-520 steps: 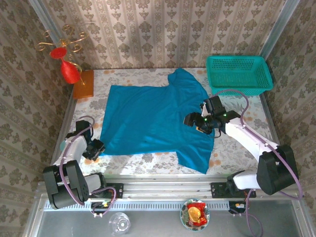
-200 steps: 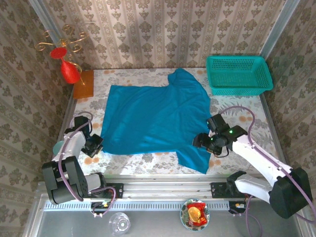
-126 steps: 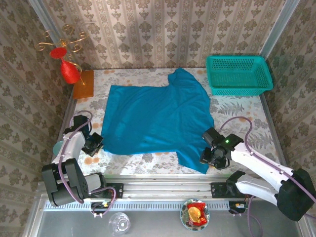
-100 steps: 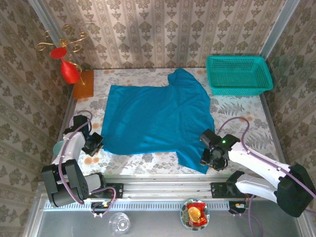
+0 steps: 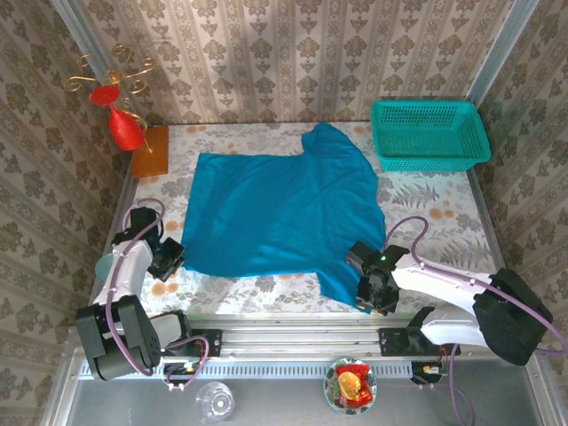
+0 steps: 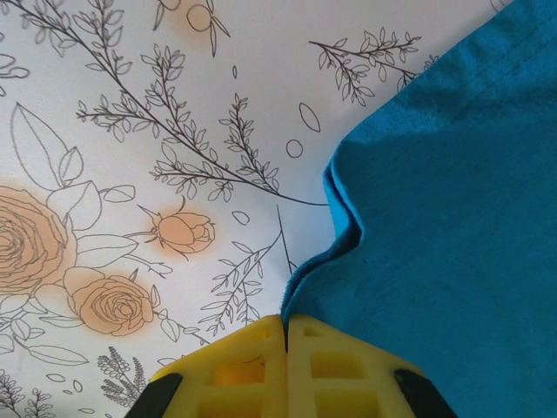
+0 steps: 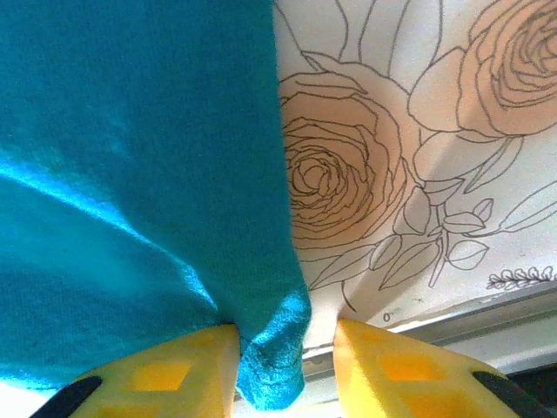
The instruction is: Fold the inside-out t-shirt
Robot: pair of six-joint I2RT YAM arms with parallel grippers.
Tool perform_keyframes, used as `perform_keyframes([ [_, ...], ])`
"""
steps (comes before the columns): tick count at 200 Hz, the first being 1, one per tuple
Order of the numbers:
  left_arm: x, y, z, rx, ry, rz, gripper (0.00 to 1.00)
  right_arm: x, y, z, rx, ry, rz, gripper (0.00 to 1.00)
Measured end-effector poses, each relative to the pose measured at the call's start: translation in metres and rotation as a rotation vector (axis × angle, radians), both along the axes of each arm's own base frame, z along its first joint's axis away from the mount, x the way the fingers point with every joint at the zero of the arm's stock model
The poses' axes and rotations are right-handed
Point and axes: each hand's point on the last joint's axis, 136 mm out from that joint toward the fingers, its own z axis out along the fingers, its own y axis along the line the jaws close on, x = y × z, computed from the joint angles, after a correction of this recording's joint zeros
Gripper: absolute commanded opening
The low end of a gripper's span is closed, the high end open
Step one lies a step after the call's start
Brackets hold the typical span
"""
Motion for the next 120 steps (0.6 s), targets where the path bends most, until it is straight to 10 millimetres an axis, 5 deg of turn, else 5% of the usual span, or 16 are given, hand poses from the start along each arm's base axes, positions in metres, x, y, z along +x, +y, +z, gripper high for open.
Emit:
perform_keyframes([
  [70, -0.015, 0.001, 0.004, 0.018, 0.011, 0.023, 0.0, 0.003, -0.004, 0.012, 0.022, -0.076, -0.037, 0.0],
  [120, -0.024, 0.0, 0.01, 0.017, 0.001, 0.042, 0.0, 0.003, -0.012, 0.045, 0.075, -0.18, -0.068, 0.0],
])
